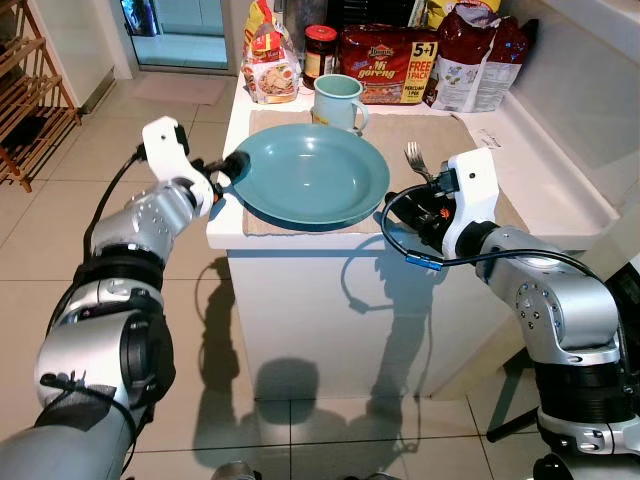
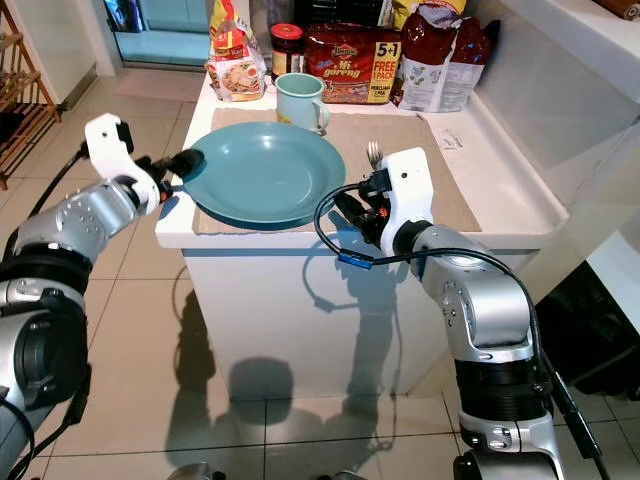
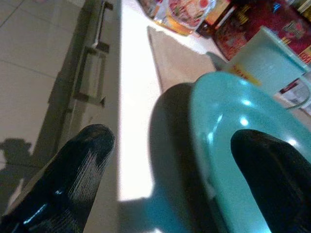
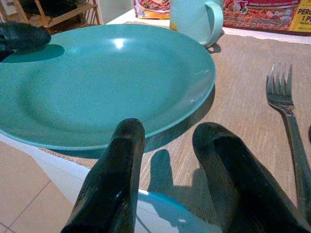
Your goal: Setting the table
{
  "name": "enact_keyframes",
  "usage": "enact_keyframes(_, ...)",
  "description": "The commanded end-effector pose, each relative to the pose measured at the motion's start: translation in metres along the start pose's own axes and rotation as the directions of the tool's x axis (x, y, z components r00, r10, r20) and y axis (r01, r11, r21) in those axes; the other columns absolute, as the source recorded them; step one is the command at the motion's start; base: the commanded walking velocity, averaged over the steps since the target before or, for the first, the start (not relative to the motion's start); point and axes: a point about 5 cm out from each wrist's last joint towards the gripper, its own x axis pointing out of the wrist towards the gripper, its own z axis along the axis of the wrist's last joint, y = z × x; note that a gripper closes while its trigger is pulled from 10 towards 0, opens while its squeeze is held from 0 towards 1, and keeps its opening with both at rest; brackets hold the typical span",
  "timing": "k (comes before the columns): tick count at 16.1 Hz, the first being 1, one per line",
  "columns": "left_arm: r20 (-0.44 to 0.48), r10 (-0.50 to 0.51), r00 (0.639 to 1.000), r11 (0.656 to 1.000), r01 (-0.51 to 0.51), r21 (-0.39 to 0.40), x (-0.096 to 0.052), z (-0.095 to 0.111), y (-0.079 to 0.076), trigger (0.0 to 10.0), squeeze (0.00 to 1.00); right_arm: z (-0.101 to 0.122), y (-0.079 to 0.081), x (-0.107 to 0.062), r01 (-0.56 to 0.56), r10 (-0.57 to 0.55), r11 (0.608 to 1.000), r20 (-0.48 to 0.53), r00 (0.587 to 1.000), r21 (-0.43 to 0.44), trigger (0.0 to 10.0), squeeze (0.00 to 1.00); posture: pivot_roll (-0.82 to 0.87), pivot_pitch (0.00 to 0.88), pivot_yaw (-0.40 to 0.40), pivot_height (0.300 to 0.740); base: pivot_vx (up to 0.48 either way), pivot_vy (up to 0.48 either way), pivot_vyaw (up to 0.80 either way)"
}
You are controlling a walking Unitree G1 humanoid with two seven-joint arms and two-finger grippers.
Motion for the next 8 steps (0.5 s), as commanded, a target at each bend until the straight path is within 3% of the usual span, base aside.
enact_keyframes(1,-0.003,-0.024,1.000,1.000,0.024,-0.007,0.003,0.002,-0.007,10.0,0.00,0.002,0.000,-0.002,-0.003,0.003,1.000,-0.001,1.000,-0.008,10.0,0.00,-0.05,0.056,-0.053,0.740,0.000,0.000,0.00)
enact_keyframes(4,-0.056,-0.093,0.994,0.995,0.092,-0.024,0.007,-0.008,-0.020,10.0,0.00,-0.005,0.011,-0.005,-0.133,0.131,0.991,-0.069,0.989,-0.022,10.0,0.00,-0.05,0.056,-0.046,0.740,0.000,0.000,0.00)
enact_keyframes(8,-0.077,-0.068,0.995,0.997,0.066,-0.028,0.009,-0.011,-0.019,9.8,0.00,-0.001,0.013,-0.030,-0.326,0.317,0.944,-0.137,0.938,-0.052,10.0,0.00,-0.05,0.057,-0.036,0.740,0.000,0.000,0.00)
